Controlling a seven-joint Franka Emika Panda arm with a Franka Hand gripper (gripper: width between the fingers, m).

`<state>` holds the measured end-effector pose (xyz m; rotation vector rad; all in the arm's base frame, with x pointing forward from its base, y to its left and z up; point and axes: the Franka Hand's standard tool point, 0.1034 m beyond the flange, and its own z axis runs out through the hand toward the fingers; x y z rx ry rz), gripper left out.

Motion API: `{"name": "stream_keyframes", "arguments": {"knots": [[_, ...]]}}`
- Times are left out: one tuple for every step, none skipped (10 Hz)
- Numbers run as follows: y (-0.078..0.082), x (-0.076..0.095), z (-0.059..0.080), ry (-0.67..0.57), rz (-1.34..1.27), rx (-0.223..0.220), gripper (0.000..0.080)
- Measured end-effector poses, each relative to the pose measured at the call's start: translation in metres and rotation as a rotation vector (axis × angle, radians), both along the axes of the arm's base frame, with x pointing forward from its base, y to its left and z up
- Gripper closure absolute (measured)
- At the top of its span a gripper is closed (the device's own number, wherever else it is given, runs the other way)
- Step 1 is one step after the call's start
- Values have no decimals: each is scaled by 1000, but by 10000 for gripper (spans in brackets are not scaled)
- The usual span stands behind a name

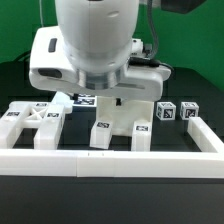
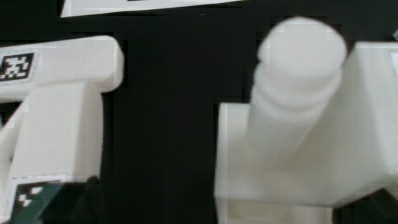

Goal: Assemble chair

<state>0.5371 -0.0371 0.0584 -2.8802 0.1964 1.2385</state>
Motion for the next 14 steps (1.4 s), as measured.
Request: {"name": "stream_keyframes", "arguments": {"knots": [[-3, 2, 1, -8, -3, 0, 151], [-5, 7, 3, -34, -3, 0, 151], [-6, 6, 5, -29, -4, 0, 151], [-7, 11, 6, -54, -2, -4, 151], [-6, 27, 7, -190, 10, -17, 151], [-5, 28, 8, -308, 12, -27, 151], [-6, 21, 8, -356, 7, -31, 151], [-8, 27, 7, -423, 10, -41, 151], [-10, 34, 8, -510, 20, -51, 151], [-18, 37, 14, -564, 62, -24, 151], [-32, 45, 22, -607, 85, -10, 151], [-43, 57, 30, -681, 103, -3, 151], [-48, 60, 32, -726, 90, -16, 151], [-47, 59, 30, -719, 92, -15, 151]]}}
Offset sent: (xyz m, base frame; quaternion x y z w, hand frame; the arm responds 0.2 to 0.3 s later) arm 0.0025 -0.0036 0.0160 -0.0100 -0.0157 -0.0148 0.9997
